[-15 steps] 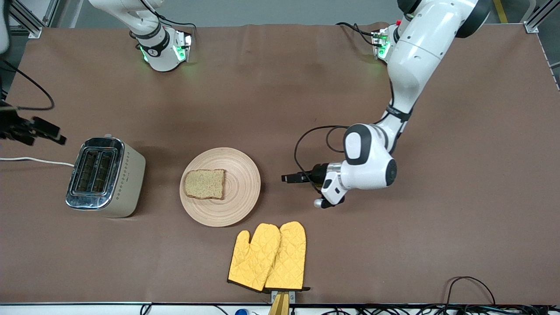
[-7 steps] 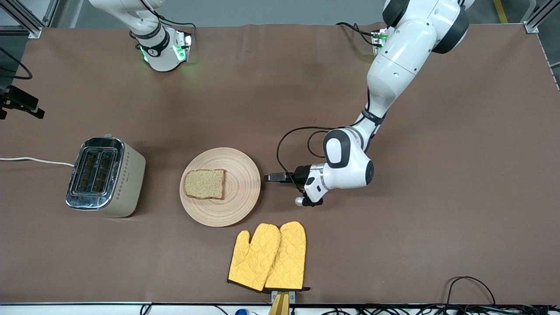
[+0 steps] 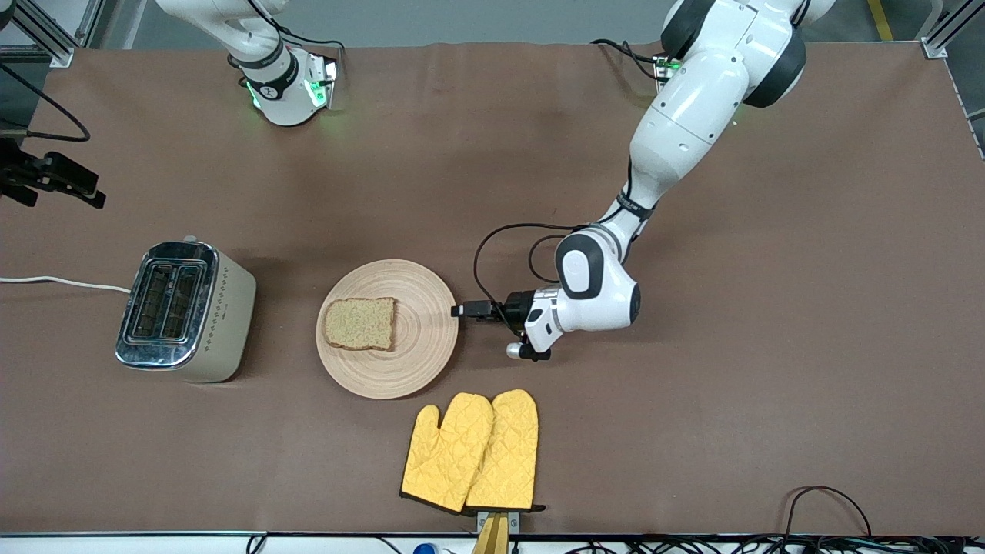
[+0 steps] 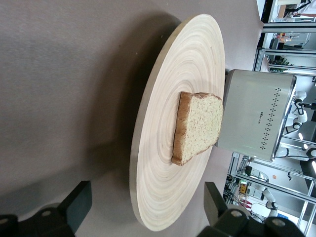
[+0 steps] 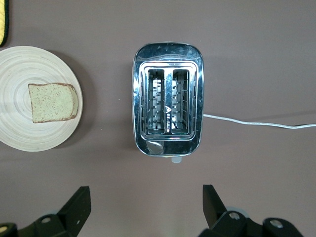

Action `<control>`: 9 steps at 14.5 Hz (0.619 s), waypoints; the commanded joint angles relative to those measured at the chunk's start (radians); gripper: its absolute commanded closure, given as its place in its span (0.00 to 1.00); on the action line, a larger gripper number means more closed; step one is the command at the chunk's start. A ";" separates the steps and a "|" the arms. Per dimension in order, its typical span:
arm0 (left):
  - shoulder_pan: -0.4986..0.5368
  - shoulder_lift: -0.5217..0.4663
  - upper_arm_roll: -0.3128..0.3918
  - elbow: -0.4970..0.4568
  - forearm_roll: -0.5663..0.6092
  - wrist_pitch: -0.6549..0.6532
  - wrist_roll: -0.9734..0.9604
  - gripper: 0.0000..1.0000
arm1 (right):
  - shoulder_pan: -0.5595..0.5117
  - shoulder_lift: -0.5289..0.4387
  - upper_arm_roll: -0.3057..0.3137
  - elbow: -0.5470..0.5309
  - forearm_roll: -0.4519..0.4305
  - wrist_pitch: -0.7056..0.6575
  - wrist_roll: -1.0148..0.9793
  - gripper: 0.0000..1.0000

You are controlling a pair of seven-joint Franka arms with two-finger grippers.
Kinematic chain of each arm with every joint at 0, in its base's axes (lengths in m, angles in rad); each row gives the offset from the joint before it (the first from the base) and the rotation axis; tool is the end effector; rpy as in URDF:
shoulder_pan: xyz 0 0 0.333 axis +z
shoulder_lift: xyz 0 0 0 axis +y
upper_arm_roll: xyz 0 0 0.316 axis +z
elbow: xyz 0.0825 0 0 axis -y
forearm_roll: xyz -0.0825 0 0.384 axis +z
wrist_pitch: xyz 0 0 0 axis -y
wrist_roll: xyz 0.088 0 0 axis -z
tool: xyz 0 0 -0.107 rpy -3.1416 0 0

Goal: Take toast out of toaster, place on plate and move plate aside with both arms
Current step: 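Grip the wooden plate rim with the left gripper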

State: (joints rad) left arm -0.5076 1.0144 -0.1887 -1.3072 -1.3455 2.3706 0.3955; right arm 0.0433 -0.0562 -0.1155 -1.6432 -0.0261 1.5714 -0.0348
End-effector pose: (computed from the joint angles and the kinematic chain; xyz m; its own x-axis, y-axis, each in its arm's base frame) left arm 0.5913 -0.4629 0.1424 0.9901 -0.0263 -0.1378 0.1072 -0.4916 0.8642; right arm 0.5346 -0.0432 0.6209 0.9992 -0.0371 -0.0166 -0.0368 -0.9991 0.0191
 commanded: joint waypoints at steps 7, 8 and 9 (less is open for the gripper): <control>-0.064 0.085 0.000 0.100 -0.050 0.102 0.029 0.10 | -0.010 -0.002 -0.003 0.003 -0.024 -0.002 0.006 0.00; -0.077 0.095 0.002 0.115 -0.050 0.119 0.028 0.15 | -0.011 -0.002 -0.004 0.005 -0.024 -0.004 0.001 0.00; -0.088 0.096 0.005 0.121 -0.049 0.136 0.028 0.22 | -0.013 -0.002 -0.006 0.005 -0.024 -0.001 -0.017 0.00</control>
State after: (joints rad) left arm -0.5643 1.0743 -0.1891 -1.2466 -1.3666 2.4649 0.4058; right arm 0.0396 -0.0557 -0.1244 -1.6432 -0.0342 1.5718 -0.0349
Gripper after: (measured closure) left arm 0.141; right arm 0.000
